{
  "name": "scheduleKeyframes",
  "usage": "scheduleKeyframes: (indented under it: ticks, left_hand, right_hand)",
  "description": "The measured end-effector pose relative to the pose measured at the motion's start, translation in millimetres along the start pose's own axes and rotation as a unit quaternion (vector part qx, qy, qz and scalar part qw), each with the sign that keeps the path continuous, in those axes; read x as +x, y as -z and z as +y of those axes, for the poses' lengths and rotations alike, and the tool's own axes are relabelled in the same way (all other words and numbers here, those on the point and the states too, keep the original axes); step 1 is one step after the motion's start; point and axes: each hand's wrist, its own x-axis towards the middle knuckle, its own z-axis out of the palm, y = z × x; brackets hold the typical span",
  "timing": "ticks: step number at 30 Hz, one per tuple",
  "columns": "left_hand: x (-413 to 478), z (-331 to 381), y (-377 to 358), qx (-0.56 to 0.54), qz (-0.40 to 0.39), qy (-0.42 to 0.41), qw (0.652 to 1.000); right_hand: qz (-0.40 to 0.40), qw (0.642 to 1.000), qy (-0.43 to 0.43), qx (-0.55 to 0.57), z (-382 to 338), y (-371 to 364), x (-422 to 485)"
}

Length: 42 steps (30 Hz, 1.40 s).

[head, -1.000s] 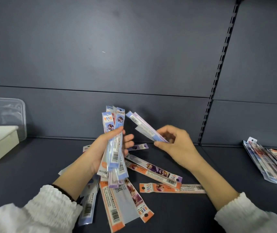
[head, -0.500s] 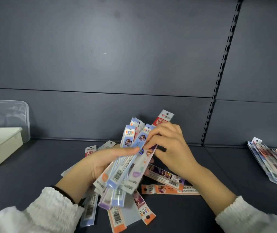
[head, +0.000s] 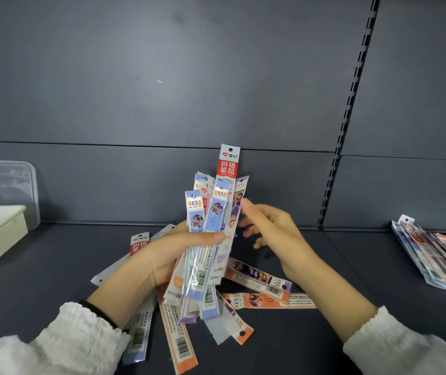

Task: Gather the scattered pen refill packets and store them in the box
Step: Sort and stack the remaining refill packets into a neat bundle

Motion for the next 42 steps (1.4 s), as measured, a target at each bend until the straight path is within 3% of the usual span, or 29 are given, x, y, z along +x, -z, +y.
scheduleKeyframes:
  ticks: [4, 14, 20, 29, 32, 36, 39, 42]
  left_hand:
    - [-2, 1, -8, -0.004, -0.033, -0.021, 0.999]
    - [1, -1, -11, -0.068, 0.032, -0.024, 0.997]
    - [1, 1, -8, -0.102, 0.043, -0.053, 0.992]
    - [-1, 1, -12, -0.081, 0.033, -0.014, 0.996]
    - [-1, -1, -13, -0.072, 0.015, -0.004, 0.997]
    - [-1, -3, -16, -0.068, -0.005, -0.008, 0.998]
    - [-1, -5, -17, -0.056, -0.017, 0.000, 0.998]
    - [-2, -3, -18, -0.051, -0.009, -0.007, 0.999]
  right_hand:
    - [-0.011, 0.998, -0.005, 0.056, 0, -7, -1]
    - [0.039, 0.981, -0.011, 0.191, 9, 4, 9]
    - [-0.062, 0.993, 0.009, 0.096, 6, 8, 5]
    - [0.018, 0.993, 0.113, -0.040, 6, -3, 2]
    - [0.017, 0.995, 0.102, -0.014, 6, -5, 2]
    - [-0.010, 0.991, 0.060, 0.121, 7, -8, 0]
    - [0.005, 0.989, 0.101, 0.104, 10, -13, 2]
    - [-0.025, 0.993, 0.082, 0.077, 11, -9, 6]
